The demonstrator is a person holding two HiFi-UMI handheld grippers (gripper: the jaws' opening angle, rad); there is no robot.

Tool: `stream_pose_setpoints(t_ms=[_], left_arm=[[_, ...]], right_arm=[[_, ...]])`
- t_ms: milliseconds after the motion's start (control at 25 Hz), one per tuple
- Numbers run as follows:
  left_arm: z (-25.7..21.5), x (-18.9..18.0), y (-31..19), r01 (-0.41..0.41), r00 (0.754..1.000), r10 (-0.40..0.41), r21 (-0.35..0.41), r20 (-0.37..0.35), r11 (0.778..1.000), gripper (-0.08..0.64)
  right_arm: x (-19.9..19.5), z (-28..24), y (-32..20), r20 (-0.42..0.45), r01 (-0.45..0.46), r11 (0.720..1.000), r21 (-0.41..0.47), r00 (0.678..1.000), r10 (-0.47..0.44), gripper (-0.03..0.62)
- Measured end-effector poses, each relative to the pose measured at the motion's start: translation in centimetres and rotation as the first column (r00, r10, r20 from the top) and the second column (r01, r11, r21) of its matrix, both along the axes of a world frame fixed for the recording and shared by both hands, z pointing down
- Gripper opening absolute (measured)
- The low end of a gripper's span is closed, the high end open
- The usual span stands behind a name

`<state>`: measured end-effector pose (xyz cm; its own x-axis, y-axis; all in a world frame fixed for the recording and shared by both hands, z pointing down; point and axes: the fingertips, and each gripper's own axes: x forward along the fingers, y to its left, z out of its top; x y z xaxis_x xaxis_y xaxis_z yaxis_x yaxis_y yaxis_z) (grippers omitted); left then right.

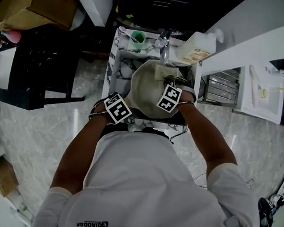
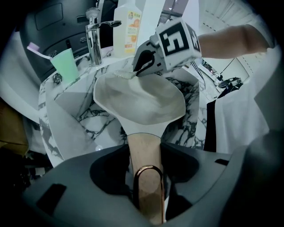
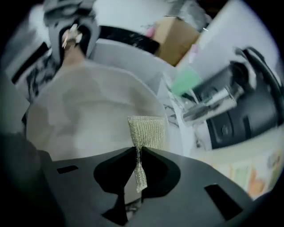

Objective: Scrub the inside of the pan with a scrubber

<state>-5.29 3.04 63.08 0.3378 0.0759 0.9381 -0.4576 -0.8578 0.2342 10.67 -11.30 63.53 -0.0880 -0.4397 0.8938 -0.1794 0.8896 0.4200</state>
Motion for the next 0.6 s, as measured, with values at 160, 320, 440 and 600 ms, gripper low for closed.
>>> stream_pose_setpoints(t_ms=[160, 320, 440, 600], left_arm=[[0.1, 0.3, 0.0, -0.001, 1.000, 0.001, 0.002, -0.001, 1.000, 0.224], [0.2, 0.2, 0.0, -0.001, 1.000, 0.001, 0.004, 0.000, 1.000, 0.224], [0.2, 0.1, -0.1, -0.001, 1.000, 0.001, 0.008, 0.000, 1.000, 0.225], [0.1, 0.2, 0.0, -0.001, 1.000, 0.001, 0.010, -0.001, 1.000, 0.224]], right_arm=[[-0.5, 1.3, -0.8, -0.364, 0.389, 0.908, 0.159, 0.878, -0.312, 0.063], [-0.9, 2.9, -2.2, -0.485, 0.515, 0.847, 0.136, 0.780, -0.396, 0.063], [-0.5, 4.3, -3.3, -0.500, 0.514, 0.853, 0.093, 0.764, -0.406, 0.063], [0.2, 5.3, -4.5, -0.496, 0.491, 0.868, 0.072, 0.773, -0.396, 0.063]])
